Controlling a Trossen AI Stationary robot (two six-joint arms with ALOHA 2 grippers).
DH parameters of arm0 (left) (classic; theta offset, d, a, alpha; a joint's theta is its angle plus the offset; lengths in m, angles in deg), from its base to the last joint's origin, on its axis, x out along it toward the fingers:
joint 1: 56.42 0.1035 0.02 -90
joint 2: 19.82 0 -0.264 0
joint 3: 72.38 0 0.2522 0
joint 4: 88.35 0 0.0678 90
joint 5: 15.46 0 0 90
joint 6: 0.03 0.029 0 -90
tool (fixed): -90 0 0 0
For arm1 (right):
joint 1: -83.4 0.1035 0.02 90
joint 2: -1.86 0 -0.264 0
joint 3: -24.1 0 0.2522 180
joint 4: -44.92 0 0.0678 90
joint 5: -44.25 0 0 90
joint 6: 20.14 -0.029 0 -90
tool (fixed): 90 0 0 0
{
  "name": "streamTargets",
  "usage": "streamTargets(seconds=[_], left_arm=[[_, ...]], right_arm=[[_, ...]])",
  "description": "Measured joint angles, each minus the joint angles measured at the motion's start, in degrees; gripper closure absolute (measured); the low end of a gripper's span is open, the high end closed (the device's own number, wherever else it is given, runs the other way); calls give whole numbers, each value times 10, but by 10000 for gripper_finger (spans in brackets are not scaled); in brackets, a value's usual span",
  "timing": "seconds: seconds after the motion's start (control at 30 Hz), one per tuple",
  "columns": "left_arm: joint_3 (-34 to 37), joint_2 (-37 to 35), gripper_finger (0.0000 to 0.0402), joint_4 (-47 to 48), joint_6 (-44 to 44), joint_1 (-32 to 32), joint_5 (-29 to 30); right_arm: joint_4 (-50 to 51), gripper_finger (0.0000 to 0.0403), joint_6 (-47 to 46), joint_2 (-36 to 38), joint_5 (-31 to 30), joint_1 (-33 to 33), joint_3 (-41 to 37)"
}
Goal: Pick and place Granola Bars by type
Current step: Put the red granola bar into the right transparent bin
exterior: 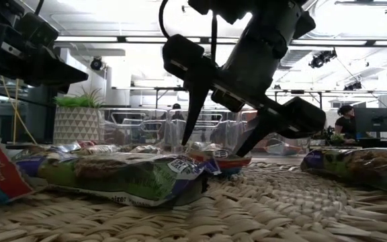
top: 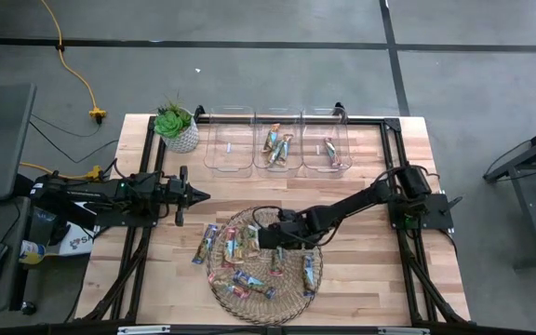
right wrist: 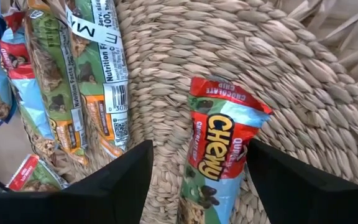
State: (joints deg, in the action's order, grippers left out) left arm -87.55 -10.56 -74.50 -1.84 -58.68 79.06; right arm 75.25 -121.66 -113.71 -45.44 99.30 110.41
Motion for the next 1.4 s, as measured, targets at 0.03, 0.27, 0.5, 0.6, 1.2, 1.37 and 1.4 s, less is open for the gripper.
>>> streamTargets(seconds=[0.03, 0.27, 0.5, 0.6, 1.2, 1.37, 1.4], left_arm=[[0, 0, 400, 0, 0, 0, 0], [0, 0, 400, 0, 0, 0, 0], [0, 0, 400, 0, 0, 0, 0], [0, 0, 400, 0, 0, 0, 0], [0, 0, 400, 0, 0, 0, 0], [0, 0, 400, 0, 0, 0, 0], [0, 0, 400, 0, 0, 0, 0]], right_arm=[[0, 155, 0, 0, 2, -1, 0], [4, 166, 6, -2, 11, -2, -1], [10, 214, 13, -3, 17, -3, -2], [11, 233, 13, -3, 18, -3, -2], [8, 312, 14, -2, 15, -2, -3], [-6, 340, 14, -3, 11, -2, -4], [-8, 346, 14, -3, 10, -2, -4]])
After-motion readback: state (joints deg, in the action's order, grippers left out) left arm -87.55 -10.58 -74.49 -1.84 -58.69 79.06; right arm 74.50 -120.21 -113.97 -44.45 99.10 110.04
